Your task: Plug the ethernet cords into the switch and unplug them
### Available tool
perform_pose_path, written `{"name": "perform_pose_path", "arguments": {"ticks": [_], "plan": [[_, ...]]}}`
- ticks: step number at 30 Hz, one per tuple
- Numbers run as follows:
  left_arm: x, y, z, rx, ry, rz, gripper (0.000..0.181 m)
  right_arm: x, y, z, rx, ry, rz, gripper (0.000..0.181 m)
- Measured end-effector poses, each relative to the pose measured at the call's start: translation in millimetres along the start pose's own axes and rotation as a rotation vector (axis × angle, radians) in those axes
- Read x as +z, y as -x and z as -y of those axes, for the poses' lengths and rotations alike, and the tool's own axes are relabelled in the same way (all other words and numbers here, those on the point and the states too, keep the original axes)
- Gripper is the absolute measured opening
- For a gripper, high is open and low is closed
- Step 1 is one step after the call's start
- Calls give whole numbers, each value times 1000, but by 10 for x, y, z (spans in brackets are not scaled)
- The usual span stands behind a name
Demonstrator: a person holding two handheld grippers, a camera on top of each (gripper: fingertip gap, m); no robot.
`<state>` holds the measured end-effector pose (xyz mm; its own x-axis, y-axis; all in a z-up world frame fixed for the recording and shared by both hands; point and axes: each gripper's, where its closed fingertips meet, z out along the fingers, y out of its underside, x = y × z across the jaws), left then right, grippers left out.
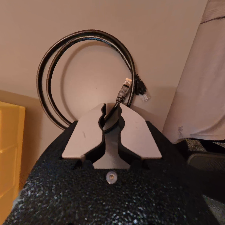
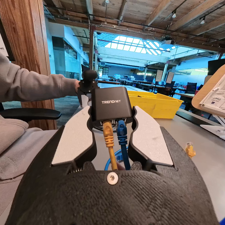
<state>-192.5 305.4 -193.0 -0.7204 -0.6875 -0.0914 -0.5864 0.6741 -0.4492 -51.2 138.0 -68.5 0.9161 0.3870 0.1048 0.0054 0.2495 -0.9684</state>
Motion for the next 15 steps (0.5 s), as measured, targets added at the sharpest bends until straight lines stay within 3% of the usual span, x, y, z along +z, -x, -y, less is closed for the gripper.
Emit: {"name": "perform_pose_path", "arguments": {"ticks": [1,8,11,15], "plan": [[19,-34,22,-15,-11,-32,21,8,10,-9,-4,7,5,63],[169,-27,179,-17,-22,-29,10,34,22,-43,-18,35,4,63],[78,42,494,-138,-164,-37,10,24,12,-30,-13,24,0,63],[-236,124,1036,-380,-419,-189,10,7,-4,-11,-1,8,-3,63]]}}
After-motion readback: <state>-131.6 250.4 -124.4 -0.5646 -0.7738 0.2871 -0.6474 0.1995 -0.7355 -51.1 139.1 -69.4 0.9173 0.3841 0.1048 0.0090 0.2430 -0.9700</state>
